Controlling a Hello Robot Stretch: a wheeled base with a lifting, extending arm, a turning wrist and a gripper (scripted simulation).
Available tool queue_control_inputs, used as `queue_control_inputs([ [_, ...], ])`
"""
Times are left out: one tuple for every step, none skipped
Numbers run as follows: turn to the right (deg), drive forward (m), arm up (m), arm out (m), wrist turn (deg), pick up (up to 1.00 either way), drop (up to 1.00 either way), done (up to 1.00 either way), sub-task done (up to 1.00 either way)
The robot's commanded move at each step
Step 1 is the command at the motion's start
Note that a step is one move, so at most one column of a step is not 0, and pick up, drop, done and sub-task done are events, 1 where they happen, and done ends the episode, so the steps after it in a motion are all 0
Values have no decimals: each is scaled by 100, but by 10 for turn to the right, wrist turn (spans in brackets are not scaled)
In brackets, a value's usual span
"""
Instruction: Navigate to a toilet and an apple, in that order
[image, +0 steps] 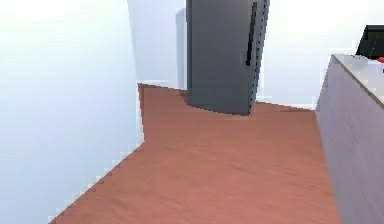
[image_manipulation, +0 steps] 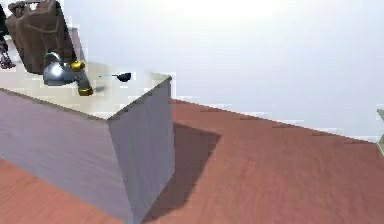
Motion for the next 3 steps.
queue_control_inputs([
  [0, 100, 0, 0, 0, 0, 0, 0, 0],
  [0, 100, 0, 0, 0, 0, 0, 0, 0],
  [0, 25, 0, 0, 0, 0, 0, 0, 0],
])
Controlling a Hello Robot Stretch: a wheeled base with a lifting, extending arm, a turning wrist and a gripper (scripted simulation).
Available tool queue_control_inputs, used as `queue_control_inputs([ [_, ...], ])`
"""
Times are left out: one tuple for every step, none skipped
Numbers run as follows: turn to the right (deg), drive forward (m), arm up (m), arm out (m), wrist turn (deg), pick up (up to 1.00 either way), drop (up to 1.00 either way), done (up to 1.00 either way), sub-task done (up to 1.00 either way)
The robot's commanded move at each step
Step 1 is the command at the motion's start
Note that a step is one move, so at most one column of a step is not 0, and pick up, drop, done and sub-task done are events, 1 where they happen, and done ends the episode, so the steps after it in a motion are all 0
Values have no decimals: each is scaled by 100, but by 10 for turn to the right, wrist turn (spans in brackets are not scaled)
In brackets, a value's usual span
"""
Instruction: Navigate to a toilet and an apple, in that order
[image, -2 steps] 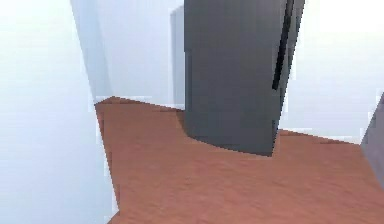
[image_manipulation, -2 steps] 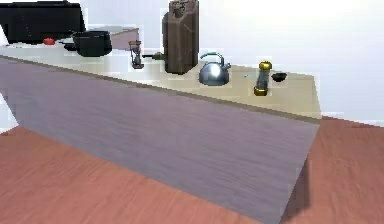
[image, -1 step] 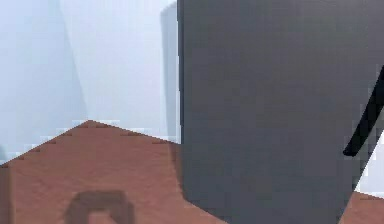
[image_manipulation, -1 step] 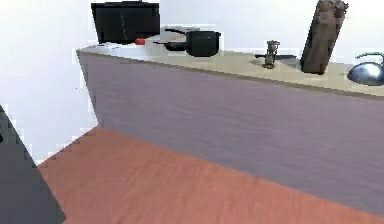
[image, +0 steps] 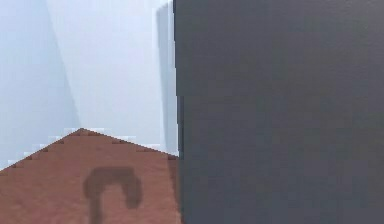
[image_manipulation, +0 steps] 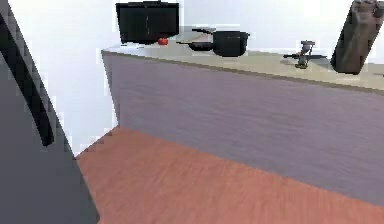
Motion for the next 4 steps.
queue_control_inputs([
  [0, 35, 0, 0, 0, 0, 0, 0, 0],
  [-450, 0, 0, 0, 0, 0, 0, 0, 0],
  [-270, 0, 0, 0, 0, 0, 0, 0, 0],
  [0, 100, 0, 0, 0, 0, 0, 0, 0],
])
